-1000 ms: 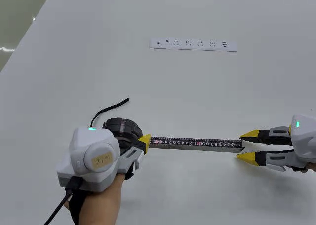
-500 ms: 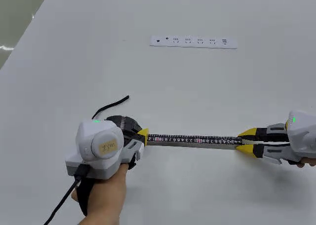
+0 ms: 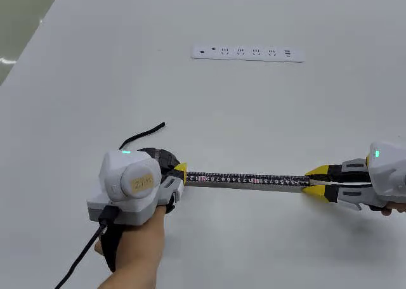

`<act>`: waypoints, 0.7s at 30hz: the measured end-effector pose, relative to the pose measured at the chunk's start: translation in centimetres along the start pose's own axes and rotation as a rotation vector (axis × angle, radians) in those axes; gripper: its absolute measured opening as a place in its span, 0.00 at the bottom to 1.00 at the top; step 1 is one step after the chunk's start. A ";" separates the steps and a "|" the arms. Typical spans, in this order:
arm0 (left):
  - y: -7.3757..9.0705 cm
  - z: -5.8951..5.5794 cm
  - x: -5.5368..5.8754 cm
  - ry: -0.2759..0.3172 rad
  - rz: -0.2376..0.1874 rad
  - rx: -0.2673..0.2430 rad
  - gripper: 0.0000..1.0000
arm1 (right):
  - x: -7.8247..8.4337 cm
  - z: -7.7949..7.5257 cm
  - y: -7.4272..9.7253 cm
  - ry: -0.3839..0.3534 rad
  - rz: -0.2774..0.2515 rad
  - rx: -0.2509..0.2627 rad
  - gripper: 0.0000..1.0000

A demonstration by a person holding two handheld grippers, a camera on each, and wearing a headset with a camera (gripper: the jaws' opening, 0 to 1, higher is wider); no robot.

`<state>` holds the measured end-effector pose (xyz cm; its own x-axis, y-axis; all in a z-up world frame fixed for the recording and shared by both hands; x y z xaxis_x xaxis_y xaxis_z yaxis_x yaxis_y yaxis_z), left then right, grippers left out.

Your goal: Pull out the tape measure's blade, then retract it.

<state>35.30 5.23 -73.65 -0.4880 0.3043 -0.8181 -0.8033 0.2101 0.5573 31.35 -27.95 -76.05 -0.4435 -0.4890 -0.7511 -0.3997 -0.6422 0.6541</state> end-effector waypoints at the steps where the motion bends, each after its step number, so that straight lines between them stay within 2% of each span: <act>1: 0.0 0.0 0.0 0.001 0.004 -0.001 0.61 | 0.0 0.0 0.0 0.002 0.001 0.000 0.11; 5: 0.0 0.0 -0.1 -0.002 0.020 0.000 0.60 | 0.0 0.0 0.0 0.006 0.003 0.002 0.11; 8: 0.1 0.0 0.0 -0.007 0.012 -0.005 0.60 | 0.0 0.0 0.0 0.011 0.003 0.004 0.11; 21: 0.2 0.2 -0.1 -0.008 0.024 0.010 0.57 | -0.3 0.0 0.3 0.018 -0.004 0.006 0.11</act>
<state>35.26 5.38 -73.47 -0.5041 0.3172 -0.8033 -0.7880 0.2118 0.5781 31.35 -27.99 -75.65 -0.4273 -0.4966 -0.7555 -0.4063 -0.6410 0.6512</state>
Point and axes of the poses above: the centre of the closed fingertips' face, and the gripper's own axes: y roughly backward along the fingers, z roughly to its left, x roughly out of its underside, the point moved 8 cm from there along y, roughly backward along the fingers, and after that the axes turned 11 degrees about -y, right-handed, at the moved point
